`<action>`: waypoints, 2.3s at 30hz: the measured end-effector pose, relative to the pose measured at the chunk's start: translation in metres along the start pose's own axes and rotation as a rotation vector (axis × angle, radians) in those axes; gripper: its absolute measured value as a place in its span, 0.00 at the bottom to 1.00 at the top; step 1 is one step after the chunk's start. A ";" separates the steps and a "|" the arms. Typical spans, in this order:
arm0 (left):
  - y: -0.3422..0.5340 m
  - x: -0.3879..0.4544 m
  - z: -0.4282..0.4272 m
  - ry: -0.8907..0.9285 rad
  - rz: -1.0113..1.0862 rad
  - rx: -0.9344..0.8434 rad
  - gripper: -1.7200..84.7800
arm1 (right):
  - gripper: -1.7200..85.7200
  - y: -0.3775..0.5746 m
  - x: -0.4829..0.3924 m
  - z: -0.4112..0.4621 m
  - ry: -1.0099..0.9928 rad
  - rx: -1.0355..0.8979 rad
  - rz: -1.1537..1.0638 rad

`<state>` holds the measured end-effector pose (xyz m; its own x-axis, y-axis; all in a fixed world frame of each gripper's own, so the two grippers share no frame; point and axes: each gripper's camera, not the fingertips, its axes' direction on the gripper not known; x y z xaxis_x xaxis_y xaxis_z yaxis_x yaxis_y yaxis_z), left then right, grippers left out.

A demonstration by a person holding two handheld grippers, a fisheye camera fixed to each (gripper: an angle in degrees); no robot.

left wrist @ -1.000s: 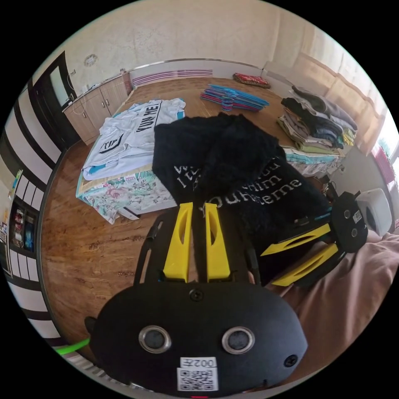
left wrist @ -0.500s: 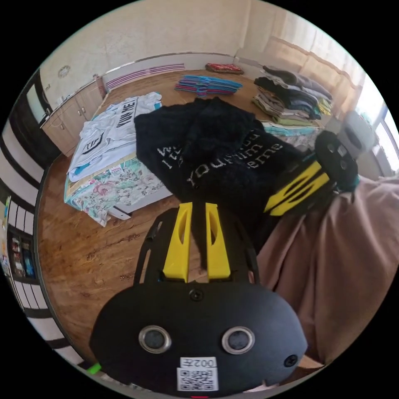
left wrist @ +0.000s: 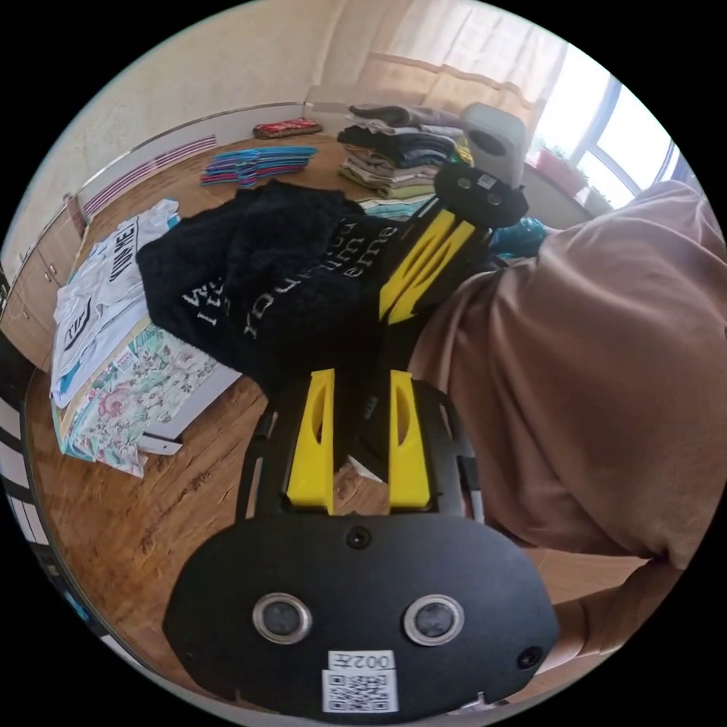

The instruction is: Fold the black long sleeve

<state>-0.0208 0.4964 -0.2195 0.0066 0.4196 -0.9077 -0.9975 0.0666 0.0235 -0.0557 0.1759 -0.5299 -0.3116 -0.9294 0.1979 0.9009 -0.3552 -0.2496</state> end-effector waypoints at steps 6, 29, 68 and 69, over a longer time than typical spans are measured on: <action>-0.008 0.007 0.012 -0.092 0.006 -0.016 0.12 | 0.01 -0.006 -0.005 0.000 0.033 0.035 0.013; -0.001 0.015 0.001 -0.085 0.062 -0.048 0.01 | 0.09 -0.005 -0.012 0.010 0.109 -0.063 -0.002; -0.026 0.131 0.016 -0.425 -0.189 0.099 0.16 | 0.02 0.015 0.025 -0.059 0.140 0.050 0.283; -0.026 0.132 0.017 -0.441 -0.196 0.088 0.16 | 0.02 0.017 0.023 -0.062 0.150 0.052 0.277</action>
<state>0.0076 0.5655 -0.3327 0.2418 0.7338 -0.6349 -0.9649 0.2512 -0.0771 -0.0665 0.1421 -0.5884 -0.0902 -0.9958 -0.0136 0.9706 -0.0848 -0.2252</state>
